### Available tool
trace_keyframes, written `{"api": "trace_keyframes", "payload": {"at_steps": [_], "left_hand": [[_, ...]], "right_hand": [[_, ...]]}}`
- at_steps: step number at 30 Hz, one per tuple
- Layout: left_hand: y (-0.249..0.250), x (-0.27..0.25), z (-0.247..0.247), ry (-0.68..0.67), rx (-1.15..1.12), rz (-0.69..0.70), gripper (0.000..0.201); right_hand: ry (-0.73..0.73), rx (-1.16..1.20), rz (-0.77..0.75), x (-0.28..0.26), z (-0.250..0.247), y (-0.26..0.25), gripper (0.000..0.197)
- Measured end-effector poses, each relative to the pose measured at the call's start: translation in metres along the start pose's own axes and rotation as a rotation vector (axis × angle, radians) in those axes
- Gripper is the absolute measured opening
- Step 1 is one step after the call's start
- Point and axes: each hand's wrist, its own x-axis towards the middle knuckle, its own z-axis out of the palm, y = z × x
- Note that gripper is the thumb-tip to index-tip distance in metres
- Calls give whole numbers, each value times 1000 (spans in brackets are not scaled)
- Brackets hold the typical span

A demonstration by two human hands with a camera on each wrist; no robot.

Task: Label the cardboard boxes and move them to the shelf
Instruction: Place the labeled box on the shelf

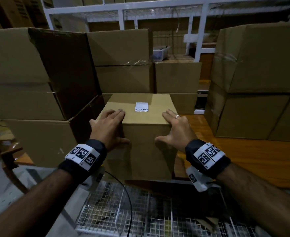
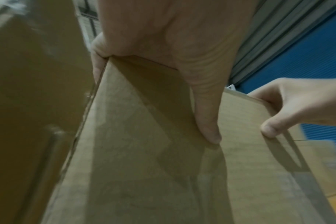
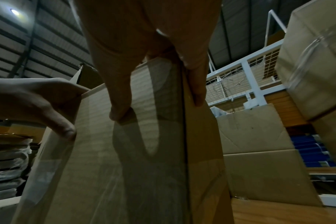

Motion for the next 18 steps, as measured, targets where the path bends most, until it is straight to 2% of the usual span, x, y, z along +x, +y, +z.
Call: {"api": "trace_keyframes", "payload": {"at_steps": [8,18], "left_hand": [[63,-7,-17,47,-55,133,98],[189,-9,-29,39,-181,331,96]], "right_hand": [[121,-79,54,-42,-53,39,98],[231,-184,189,-121,-137,113,97]]}}
